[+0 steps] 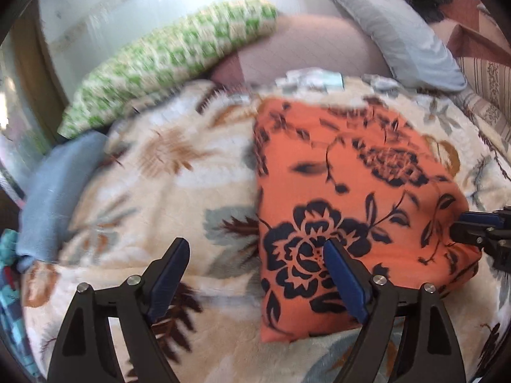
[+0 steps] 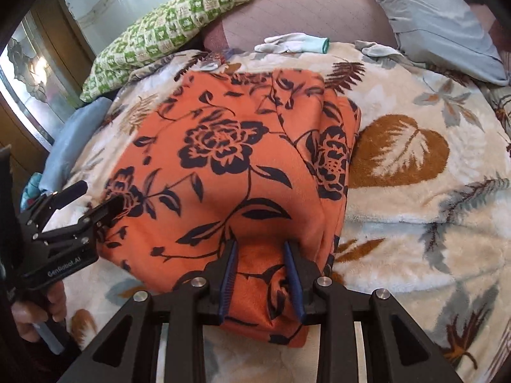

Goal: Fold small clothes

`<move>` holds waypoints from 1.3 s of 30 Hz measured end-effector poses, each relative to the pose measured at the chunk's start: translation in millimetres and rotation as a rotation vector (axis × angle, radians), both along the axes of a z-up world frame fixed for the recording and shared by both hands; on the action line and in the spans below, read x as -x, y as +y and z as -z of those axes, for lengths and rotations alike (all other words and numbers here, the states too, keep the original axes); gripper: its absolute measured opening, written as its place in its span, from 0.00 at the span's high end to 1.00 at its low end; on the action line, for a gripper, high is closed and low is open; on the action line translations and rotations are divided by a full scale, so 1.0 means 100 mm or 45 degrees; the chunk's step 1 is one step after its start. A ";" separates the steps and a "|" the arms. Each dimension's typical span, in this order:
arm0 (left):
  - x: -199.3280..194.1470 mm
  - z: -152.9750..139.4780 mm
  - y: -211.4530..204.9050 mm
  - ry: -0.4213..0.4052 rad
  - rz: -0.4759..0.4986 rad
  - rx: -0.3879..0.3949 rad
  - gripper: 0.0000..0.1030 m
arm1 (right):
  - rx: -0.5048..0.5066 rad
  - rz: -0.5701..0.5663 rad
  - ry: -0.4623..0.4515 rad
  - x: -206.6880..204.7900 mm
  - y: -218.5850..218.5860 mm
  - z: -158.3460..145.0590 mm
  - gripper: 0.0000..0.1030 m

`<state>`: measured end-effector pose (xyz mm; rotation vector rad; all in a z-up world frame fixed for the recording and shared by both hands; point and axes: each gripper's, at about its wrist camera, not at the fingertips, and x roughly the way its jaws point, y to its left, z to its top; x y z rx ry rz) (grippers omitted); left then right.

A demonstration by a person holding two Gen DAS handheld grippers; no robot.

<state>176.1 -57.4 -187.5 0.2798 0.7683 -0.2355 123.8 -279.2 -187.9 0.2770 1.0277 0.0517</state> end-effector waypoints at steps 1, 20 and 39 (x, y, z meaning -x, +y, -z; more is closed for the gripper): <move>0.07 -0.10 0.00 -0.031 -0.012 0.008 0.16 | 0.000 0.006 -0.024 0.06 -0.01 -0.09 0.68; 1.82 -1.79 0.34 -0.360 -0.206 0.206 0.11 | 0.096 0.135 -0.577 1.78 0.52 -1.89 0.42; 2.43 -2.13 0.37 -0.443 -0.197 0.204 0.07 | 0.085 0.152 -0.645 2.24 0.56 -2.09 0.41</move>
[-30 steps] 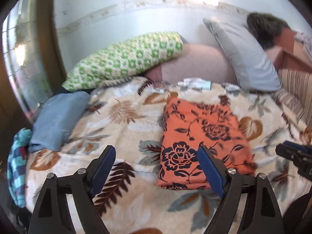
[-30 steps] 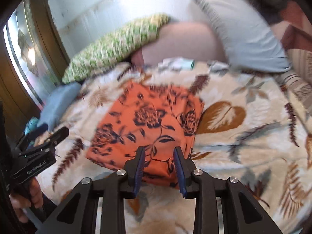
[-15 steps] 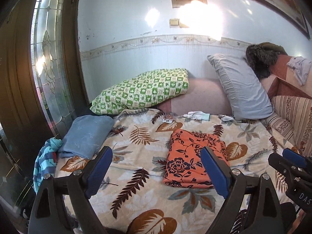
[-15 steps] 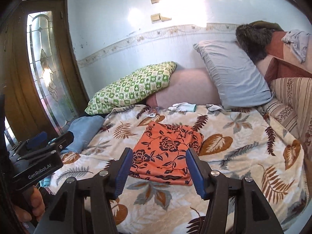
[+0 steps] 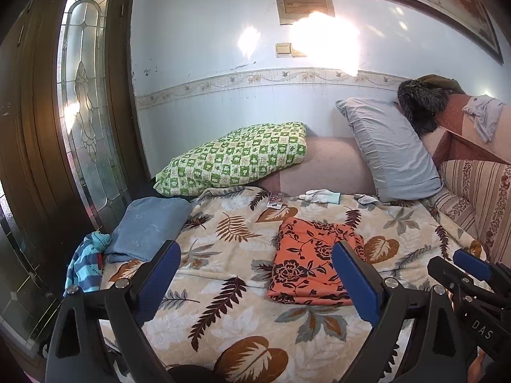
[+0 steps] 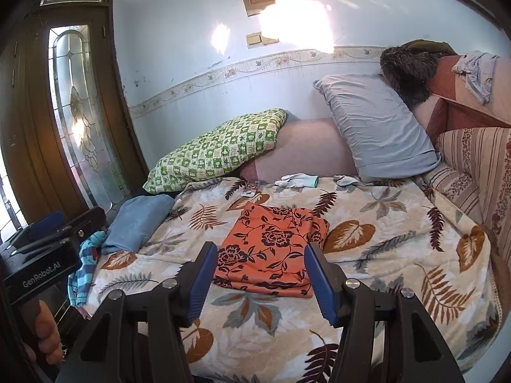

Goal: Fold small clothes

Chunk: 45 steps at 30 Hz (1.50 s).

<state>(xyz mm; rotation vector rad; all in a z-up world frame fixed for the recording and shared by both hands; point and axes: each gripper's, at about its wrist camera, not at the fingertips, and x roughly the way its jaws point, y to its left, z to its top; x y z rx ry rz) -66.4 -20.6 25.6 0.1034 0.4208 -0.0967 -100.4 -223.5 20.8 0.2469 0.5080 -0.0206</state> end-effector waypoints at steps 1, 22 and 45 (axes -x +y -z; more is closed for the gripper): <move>0.01 0.00 -0.01 0.001 0.003 -0.003 0.07 | 0.002 0.001 -0.001 0.01 0.00 0.00 0.41; -0.05 0.03 0.00 0.033 0.015 -0.004 0.07 | 0.006 -0.020 -0.007 -0.04 0.00 0.00 0.41; -0.19 0.05 0.04 0.041 0.025 -0.013 0.07 | 0.041 -0.055 -0.003 -0.19 0.08 0.08 0.41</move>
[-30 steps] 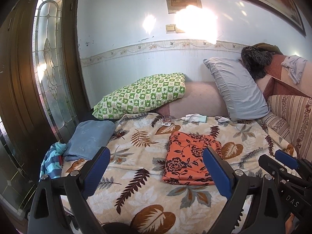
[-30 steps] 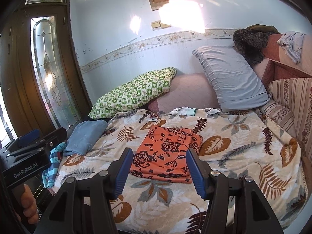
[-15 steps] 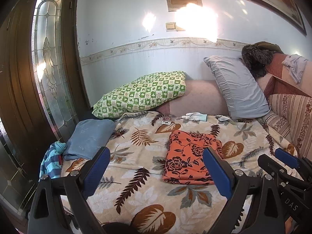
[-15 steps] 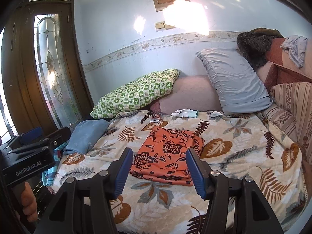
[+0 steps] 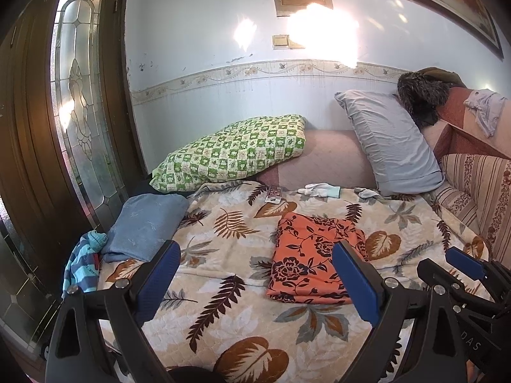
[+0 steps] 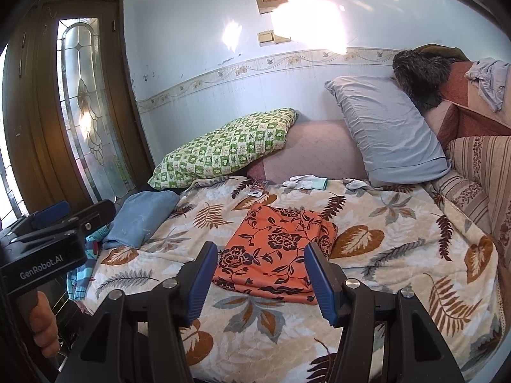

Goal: Fold small clothes

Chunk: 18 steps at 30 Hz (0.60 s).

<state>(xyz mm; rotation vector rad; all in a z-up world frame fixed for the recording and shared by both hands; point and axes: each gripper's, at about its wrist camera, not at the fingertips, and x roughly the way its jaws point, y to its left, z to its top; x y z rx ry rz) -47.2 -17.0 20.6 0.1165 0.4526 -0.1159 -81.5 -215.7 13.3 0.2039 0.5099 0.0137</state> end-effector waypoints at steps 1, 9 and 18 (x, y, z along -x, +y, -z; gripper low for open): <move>0.01 0.00 0.00 0.002 0.000 0.003 0.07 | 0.000 -0.002 0.002 -0.01 0.00 0.01 0.41; -0.08 0.04 0.01 0.017 0.004 0.001 0.07 | 0.000 -0.016 0.018 -0.09 0.00 0.08 0.41; -0.08 0.04 0.03 0.016 0.017 0.011 0.07 | 0.000 -0.002 0.004 -0.09 -0.01 0.07 0.41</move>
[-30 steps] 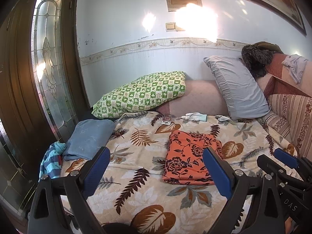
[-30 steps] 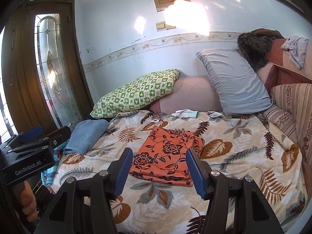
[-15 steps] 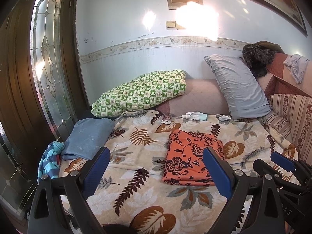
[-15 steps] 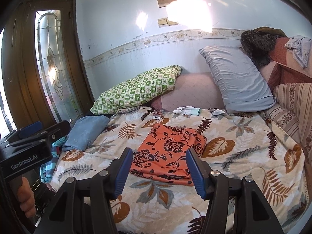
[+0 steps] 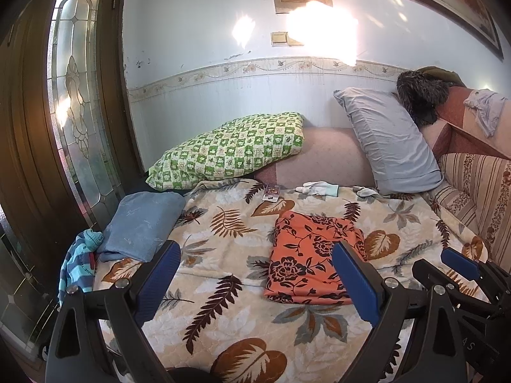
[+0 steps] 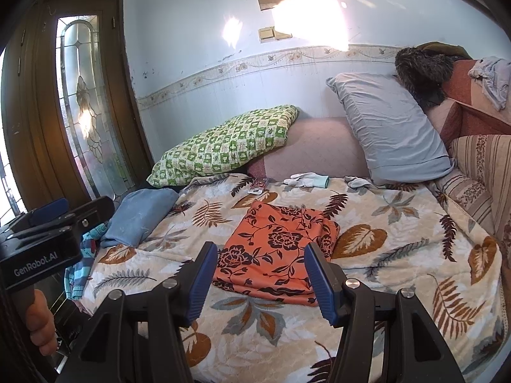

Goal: Fold small clothes

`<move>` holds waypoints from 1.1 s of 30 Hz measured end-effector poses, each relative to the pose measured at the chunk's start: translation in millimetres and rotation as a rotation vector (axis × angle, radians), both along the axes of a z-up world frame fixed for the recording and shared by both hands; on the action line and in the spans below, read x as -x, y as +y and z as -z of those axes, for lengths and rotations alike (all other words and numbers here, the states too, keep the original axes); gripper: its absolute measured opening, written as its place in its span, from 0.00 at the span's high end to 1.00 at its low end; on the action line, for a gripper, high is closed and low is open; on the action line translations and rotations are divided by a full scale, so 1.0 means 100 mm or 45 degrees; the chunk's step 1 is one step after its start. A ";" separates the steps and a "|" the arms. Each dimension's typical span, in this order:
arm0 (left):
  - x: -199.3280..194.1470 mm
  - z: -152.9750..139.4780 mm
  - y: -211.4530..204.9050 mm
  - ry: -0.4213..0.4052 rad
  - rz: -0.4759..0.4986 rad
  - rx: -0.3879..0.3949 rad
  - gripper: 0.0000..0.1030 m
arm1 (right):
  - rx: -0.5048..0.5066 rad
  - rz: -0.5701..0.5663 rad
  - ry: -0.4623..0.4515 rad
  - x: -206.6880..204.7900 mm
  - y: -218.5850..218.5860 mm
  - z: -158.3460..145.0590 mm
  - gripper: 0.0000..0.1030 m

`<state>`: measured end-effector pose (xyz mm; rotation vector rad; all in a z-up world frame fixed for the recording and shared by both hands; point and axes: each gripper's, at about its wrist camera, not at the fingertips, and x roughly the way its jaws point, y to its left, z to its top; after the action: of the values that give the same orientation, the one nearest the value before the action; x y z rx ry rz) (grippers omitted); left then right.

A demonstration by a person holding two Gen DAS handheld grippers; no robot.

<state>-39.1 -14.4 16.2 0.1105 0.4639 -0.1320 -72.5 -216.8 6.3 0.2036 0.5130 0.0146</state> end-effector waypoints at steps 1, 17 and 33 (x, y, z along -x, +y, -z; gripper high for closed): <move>0.00 0.00 0.01 -0.001 0.001 0.002 0.07 | 0.004 0.001 -0.001 0.00 0.00 0.00 0.41; 0.21 -0.12 0.19 -0.029 -0.004 0.047 0.07 | 0.038 -0.015 -0.025 0.14 0.16 -0.15 0.41; 0.32 -0.23 0.39 -0.022 -0.076 0.048 0.07 | 0.037 -0.065 -0.044 0.10 0.26 -0.26 0.41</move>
<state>-71.5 24.6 38.8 0.0606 0.4467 -0.0811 -83.0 -190.4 32.1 0.1615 0.4833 0.0603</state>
